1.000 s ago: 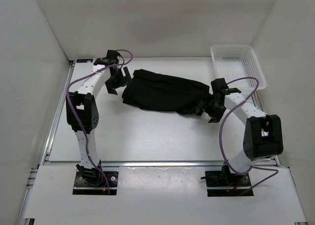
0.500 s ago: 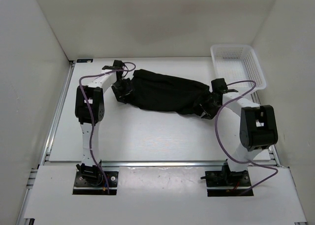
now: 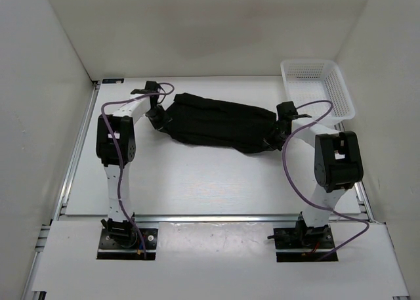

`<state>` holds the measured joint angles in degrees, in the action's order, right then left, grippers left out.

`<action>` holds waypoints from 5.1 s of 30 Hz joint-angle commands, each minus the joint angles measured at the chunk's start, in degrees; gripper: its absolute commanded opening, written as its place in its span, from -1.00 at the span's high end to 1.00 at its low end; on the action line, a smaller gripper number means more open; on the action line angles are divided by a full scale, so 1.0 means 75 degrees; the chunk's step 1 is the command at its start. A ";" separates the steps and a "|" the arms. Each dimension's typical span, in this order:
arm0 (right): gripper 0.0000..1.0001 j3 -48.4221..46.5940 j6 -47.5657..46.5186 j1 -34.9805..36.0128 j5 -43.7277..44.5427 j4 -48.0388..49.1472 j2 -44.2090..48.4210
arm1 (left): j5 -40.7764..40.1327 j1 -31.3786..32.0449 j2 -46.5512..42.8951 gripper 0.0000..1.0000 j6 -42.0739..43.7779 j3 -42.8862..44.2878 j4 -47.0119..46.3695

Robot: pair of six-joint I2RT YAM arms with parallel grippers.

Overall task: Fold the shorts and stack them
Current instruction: Fold the shorts

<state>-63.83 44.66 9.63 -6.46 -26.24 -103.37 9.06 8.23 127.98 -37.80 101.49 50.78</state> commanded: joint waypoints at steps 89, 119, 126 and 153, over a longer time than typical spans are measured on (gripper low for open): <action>0.65 -0.9378 -0.3001 0.7877 0.7786 -0.7432 -0.3887 | -0.1325 -0.1014 -0.5193 -0.05 0.1712 -0.2318 0.2053; -0.67 -0.1239 -0.1690 0.3815 0.2139 -0.2853 0.2967 | -0.1101 0.2465 -0.3322 -0.69 0.0728 -0.1968 0.0717; -0.67 -0.0994 -0.1772 0.3487 0.2209 -0.3017 0.3224 | -0.1899 0.2465 -0.1727 -0.69 0.0798 -0.0737 0.1138; -0.67 -0.0126 -0.1924 0.2888 0.1986 -0.3087 0.4021 | -0.1278 0.0415 -0.1852 -0.78 0.1232 0.0284 0.1854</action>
<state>-65.84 30.85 31.48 8.82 -49.34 -76.03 -2.33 10.96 117.30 -29.12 101.32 65.28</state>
